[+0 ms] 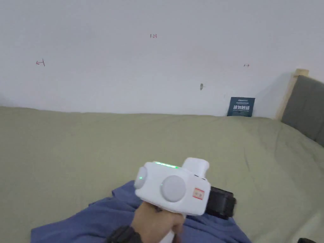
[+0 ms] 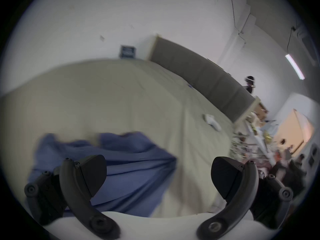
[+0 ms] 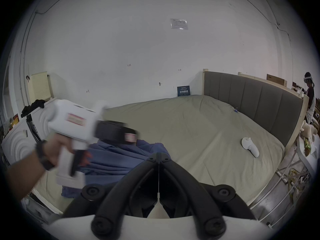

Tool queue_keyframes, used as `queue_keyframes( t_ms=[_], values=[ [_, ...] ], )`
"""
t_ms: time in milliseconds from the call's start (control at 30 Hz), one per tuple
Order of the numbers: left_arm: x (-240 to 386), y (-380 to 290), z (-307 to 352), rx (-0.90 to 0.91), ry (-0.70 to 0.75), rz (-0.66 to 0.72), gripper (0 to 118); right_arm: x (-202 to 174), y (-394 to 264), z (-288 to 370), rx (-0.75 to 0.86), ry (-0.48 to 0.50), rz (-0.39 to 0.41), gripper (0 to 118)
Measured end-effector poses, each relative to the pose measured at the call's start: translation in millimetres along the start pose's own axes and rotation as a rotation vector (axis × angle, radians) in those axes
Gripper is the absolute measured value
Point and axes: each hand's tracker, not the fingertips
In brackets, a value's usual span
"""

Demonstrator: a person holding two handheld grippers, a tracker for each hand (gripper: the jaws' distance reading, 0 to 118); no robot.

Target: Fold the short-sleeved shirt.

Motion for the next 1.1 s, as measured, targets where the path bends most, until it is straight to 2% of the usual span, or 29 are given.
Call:
queue_keyframes(
  t_ms=[67,133,200,233,267,300,333,367,433,500,567,767,833,933,1000,1033,1067,1100],
  values=[
    [-27.1,-20.3,57.5,0.067,0.207,-0.043,118,-2.7,-0.5,2.7,-0.002,0.012,0.007,3],
    [-55.0,-50.3,112.9,0.093,0.438,-0.025,118,-8.8,-1.8,2.1,-0.003,0.032,0.018,3],
    [-73.0,-84.9,164.0,0.114,0.558,0.047,118,-17.0,-3.9,2.5,-0.012,0.050,0.031,3],
    [-77.2,-101.6,186.7,0.111,0.589,0.101,110,-21.2,-5.2,2.5,-0.014,0.063,0.035,3],
    [-81.5,-121.5,210.9,0.116,0.599,0.154,92,-26.1,-6.8,1.8,-0.015,0.080,0.035,3],
    [-85.2,-139.6,230.4,0.104,0.601,0.212,62,-31.5,-8.8,0.7,-0.021,0.091,0.035,3],
    [-87.7,-156.3,244.6,0.085,0.633,0.261,17,-36.5,-10.6,-0.4,-0.028,0.109,0.028,3],
    [-87.4,-170.5,253.3,0.068,0.676,0.280,9,-40.7,-12.2,-1.6,-0.036,0.128,0.023,3],
    [-86.3,-200.2,268.5,0.075,0.764,0.303,8,-49.9,-16.1,-1.9,-0.046,0.156,0.025,3],
    [-88.7,-226.1,281.1,0.086,0.701,0.442,4,-59.2,-21.6,-2.0,-0.054,0.177,0.040,3],
    [-92.2,-241.8,285.6,0.140,0.676,0.521,3,-65.6,-25.4,-4.0,-0.075,0.196,0.057,3],
    [-121.0,-224.1,257.9,0.090,0.660,0.502,0,-67.1,-27.2,-10.6,-0.088,0.208,0.078,3],
    [-142.5,-199.9,237.8,0.082,0.619,0.483,0,-61.1,-25.5,-16.4,-0.093,0.192,0.071,3],
    [-181.4,-158.5,195.7,-0.030,0.612,0.412,0,-50.2,-22.3,-26.9,-0.105,0.162,0.066,3],
    [-216.9,-138.4,168.4,-0.053,0.614,0.448,3,-42.9,-21.5,-34.0,-0.106,0.142,0.067,3],
    [-232.5,-131.9,152.4,-0.074,0.647,0.482,18,-38.8,-21.0,-37.8,-0.106,0.137,0.065,3],
    [-248.9,-126.1,139.0,-0.111,0.666,0.488,44,-34.9,-20.4,-41.7,-0.108,0.131,0.060,3],
    [-265.9,-123.1,125.7,-0.163,0.664,0.508,78,-31.5,-20.1,-45.5,-0.112,0.129,0.055,5]
  ],
)
